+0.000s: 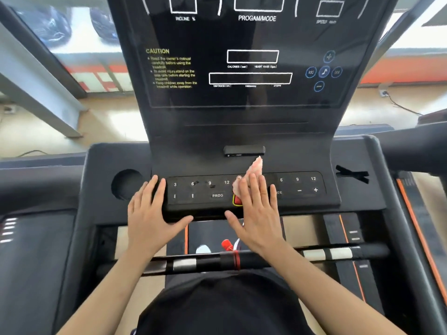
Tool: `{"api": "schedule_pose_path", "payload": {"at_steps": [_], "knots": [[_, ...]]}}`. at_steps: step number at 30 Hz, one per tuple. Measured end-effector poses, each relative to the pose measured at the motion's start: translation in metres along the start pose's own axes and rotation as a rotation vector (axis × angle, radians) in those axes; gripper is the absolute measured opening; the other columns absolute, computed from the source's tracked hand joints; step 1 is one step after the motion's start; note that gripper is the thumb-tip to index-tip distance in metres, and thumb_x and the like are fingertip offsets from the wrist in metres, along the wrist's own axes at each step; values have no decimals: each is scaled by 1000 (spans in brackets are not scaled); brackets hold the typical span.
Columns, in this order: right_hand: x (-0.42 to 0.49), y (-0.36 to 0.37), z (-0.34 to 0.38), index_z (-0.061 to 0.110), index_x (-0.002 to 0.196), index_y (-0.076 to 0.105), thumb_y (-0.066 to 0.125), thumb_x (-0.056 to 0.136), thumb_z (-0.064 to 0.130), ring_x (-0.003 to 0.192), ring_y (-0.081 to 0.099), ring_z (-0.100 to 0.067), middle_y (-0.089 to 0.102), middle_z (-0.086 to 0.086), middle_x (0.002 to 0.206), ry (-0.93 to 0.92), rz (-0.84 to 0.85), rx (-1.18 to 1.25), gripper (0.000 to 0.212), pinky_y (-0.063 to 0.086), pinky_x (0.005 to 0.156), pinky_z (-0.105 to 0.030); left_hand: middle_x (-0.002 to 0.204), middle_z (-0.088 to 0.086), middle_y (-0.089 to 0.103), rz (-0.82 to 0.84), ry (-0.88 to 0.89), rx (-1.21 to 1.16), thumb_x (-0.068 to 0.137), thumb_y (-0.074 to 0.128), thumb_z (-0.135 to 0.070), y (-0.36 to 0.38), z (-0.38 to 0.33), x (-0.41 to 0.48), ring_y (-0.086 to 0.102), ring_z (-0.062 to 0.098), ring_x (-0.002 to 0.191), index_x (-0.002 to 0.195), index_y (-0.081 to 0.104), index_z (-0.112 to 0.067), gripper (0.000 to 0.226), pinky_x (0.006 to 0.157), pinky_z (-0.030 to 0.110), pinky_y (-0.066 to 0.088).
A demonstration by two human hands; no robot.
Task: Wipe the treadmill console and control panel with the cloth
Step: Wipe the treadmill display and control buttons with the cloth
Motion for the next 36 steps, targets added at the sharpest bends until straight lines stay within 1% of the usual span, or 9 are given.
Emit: {"api": "schedule_pose_path", "payload": {"at_steps": [5, 12, 16, 22, 24, 27, 29, 32, 36], "knots": [[10, 4, 35, 11, 163, -2, 22, 99, 70, 158, -8, -35, -5, -16, 171, -42, 2, -45, 90, 2, 128, -55, 163, 8, 40, -45, 61, -26, 69, 59, -82, -3, 2, 1, 40, 31, 149, 154, 43, -13, 111, 119, 51, 34], [26, 15, 92, 10, 163, -1, 22, 102, 60, 158, -9, -32, -5, -15, 171, -208, 28, -56, 81, 3, 129, -50, 155, 6, 52, -180, 162, -212, 75, 73, -59, -12, 31, -5, 54, 26, 138, 146, 55, -7, 90, 117, 36, 37], [37, 26, 133, 11, 163, 2, 28, 102, 56, 158, -7, -32, -3, -14, 171, -347, 58, -87, 80, 4, 129, -49, 143, 8, 62, -272, 91, -143, 79, 72, -58, -15, 49, -18, 55, 31, 134, 138, 62, -6, 79, 112, 44, 43], [42, 30, 172, 11, 163, 0, 31, 105, 40, 159, -5, -29, -3, -12, 171, -506, 99, -85, 72, 5, 129, -49, 140, 9, 64, -327, 48, -255, 85, 66, -34, -16, 53, -43, 56, 31, 134, 136, 63, -3, 60, 113, 50, 44], [47, 25, 176, 13, 163, 1, 35, 104, 31, 159, -7, -25, -3, -8, 172, -566, 153, 9, 70, 2, 129, -46, 138, 12, 65, -374, 58, -263, 87, 66, -28, -18, 47, -47, 58, 34, 131, 133, 64, -1, 54, 111, 51, 45], [51, 5, 168, 18, 163, 9, 41, 100, 10, 159, 1, -19, 5, -2, 172, -553, 278, 406, 71, -1, 129, -37, 141, 13, 62, -416, 79, -273, 91, 64, -25, -19, 33, -48, 55, 35, 133, 135, 63, -1, 50, 116, 44, 41], [46, -12, 144, 18, 160, 29, 44, 99, 6, 158, 13, -15, 21, -1, 169, -462, 170, 572, 64, 2, 128, -28, 149, 14, 57, -383, 116, -269, 94, 62, -29, -16, 18, -45, 50, 35, 141, 140, 60, -3, 53, 119, 43, 37], [22, -29, 81, 14, 134, 65, 58, 94, 11, 139, 49, -18, 57, -2, 148, -258, -144, 621, 41, 31, 121, -35, 166, 11, 35, -223, 88, -212, 100, 53, -47, -6, 0, -31, 29, 29, 156, 156, 42, -13, 67, 126, 45, 26], [-20, -33, -5, 16, 117, 73, 63, 88, 12, 114, 61, -20, 70, 4, 124, -16, -324, 498, 32, 49, 101, -45, 174, 10, 6, -75, -4, -99, 103, 27, -62, 8, -10, -16, 8, 29, 161, 165, 2, -14, 83, 131, 47, 15]]}}
Point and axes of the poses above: each hand's wrist, its own x-axis towards the middle knuckle, its own y-axis out of the palm, z = x × y, the point moved 7 cm from there along x, towards the middle knuckle
